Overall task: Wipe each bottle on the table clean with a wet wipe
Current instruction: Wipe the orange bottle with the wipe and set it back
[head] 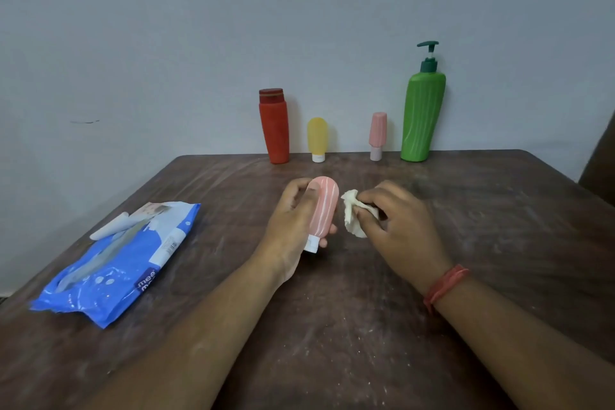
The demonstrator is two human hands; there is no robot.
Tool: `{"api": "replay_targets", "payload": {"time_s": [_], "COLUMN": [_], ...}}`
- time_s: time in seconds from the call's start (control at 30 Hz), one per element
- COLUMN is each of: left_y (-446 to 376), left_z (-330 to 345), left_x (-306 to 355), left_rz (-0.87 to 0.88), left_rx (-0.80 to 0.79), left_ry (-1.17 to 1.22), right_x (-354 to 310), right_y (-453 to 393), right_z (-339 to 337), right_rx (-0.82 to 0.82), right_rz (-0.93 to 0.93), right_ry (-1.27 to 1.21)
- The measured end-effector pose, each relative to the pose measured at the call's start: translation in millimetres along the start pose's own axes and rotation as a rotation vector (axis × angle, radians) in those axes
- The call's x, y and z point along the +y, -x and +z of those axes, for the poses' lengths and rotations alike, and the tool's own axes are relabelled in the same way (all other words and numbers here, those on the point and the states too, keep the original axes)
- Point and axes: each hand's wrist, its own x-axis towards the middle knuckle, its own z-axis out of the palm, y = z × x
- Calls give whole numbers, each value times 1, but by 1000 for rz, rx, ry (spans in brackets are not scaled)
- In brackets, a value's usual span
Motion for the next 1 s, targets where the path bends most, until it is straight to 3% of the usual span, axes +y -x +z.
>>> {"api": "replay_targets", "payload": {"time_s": [0.23, 0.37, 0.7, 0.8, 1.0], "left_y": [-5, -8, -10, -10, -9], "left_z": [0, 0, 2, 4, 6], "left_x": [-8, -11, -15, -15, -19], "left_rz": [-96, -58, 39, 71, 159], "left_rx": [-155, -232, -150, -194, -223], "left_ry": [152, 74, 55, -72, -597], "right_x": [10, 14, 24, 27, 29], "right_y": [-3, -5, -7, -8, -10], "right_z": [4, 6, 6, 5, 2], "right_rx": [82, 107, 200, 231, 230], "right_rz": [108, 147, 250, 307, 353], "right_ry": [-66, -107, -209, -234, -219]}}
